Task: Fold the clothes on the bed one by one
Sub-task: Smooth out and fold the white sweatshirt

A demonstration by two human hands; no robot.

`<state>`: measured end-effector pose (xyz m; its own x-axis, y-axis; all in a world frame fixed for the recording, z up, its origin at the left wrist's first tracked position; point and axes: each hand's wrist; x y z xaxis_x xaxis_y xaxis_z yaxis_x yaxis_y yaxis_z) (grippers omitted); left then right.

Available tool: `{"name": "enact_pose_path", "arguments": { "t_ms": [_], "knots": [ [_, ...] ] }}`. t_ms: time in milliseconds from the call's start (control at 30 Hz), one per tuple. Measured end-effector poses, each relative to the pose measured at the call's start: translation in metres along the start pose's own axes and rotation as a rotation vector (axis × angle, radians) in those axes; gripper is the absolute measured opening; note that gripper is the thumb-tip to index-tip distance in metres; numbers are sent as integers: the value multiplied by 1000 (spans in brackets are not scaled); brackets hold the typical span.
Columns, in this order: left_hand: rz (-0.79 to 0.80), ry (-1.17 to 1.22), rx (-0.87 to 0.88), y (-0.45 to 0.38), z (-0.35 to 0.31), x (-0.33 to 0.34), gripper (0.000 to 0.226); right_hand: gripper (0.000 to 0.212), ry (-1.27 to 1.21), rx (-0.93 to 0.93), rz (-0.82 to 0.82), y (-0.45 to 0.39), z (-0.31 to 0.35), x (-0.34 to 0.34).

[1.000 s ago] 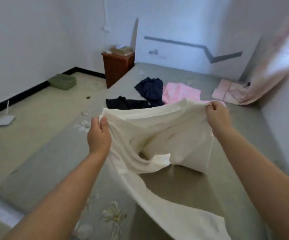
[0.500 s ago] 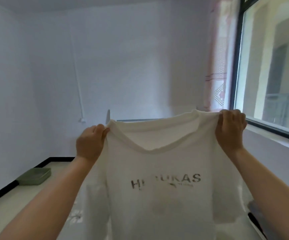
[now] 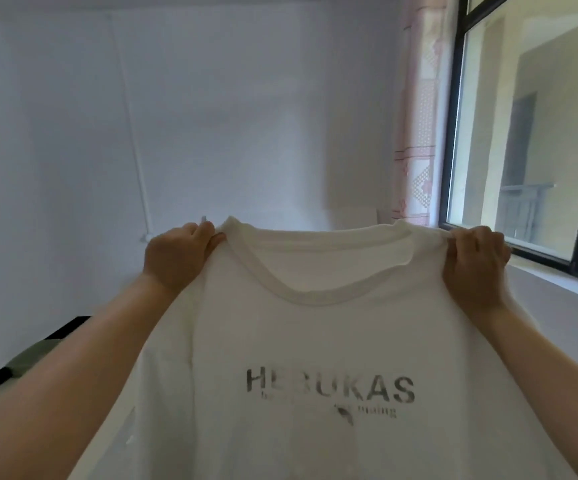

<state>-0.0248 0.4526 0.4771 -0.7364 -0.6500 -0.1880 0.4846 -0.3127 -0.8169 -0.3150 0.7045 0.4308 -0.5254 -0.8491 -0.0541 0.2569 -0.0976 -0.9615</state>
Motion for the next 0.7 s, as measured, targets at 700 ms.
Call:
{"name": "enact_pose_path", "arguments": {
  "t_ms": [700],
  "knots": [
    [848, 389, -130, 224, -170, 329, 69, 10, 80, 186, 866, 289, -140, 280]
  ]
}}
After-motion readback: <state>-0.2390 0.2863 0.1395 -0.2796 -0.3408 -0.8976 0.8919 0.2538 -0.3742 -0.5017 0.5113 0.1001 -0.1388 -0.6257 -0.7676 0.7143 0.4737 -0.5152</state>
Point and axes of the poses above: each hand's wrist, its own y-axis away from the middle knuckle, its own x-axis out of the palm, z = x × y, and after that the axes turned 11 degrees about x, right-handed
